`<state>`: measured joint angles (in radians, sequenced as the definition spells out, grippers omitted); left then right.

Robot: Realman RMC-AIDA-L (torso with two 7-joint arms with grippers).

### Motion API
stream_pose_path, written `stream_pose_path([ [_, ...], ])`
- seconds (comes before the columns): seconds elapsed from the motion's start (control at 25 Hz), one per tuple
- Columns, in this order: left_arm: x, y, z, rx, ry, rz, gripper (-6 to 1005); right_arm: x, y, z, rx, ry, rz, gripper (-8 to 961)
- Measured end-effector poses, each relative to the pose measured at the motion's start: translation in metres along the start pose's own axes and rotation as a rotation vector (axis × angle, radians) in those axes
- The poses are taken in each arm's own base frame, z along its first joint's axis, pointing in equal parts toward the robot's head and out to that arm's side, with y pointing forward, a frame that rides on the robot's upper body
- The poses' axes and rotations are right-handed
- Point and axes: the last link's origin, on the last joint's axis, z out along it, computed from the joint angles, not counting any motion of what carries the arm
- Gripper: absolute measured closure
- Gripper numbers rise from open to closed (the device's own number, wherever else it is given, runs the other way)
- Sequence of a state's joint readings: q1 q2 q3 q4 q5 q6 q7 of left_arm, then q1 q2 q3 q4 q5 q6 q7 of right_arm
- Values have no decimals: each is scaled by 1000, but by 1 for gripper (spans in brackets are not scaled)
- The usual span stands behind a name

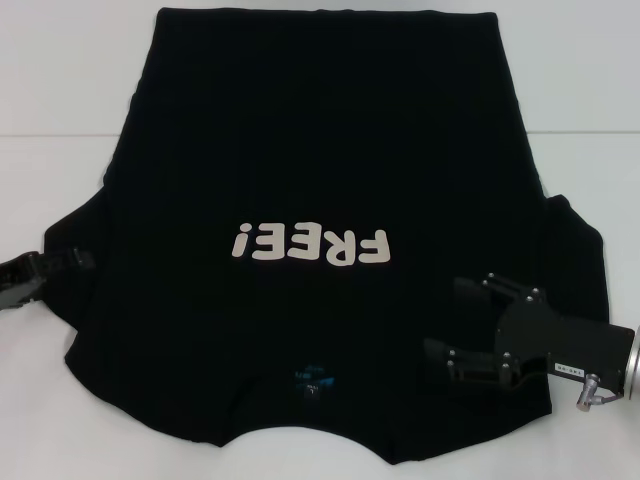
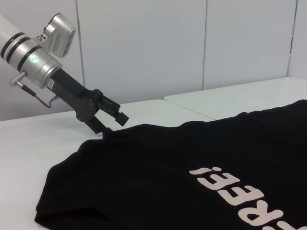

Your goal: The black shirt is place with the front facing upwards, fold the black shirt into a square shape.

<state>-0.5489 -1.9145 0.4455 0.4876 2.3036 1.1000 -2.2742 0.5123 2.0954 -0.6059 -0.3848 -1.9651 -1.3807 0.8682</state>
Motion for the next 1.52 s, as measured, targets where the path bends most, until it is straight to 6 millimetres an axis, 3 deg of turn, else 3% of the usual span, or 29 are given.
stream_pose_path([
  [1.04, 1, 7, 4, -18, -16, 23, 47, 0, -1, 0, 4, 1, -1, 9],
  [1.28, -1, 11, 9, -4, -42, 58, 146, -1, -1, 0, 3, -1, -1, 10],
  [1.52, 0, 9, 10, 16, -30, 62, 389, 0, 0, 0, 4, -1, 2, 10],
])
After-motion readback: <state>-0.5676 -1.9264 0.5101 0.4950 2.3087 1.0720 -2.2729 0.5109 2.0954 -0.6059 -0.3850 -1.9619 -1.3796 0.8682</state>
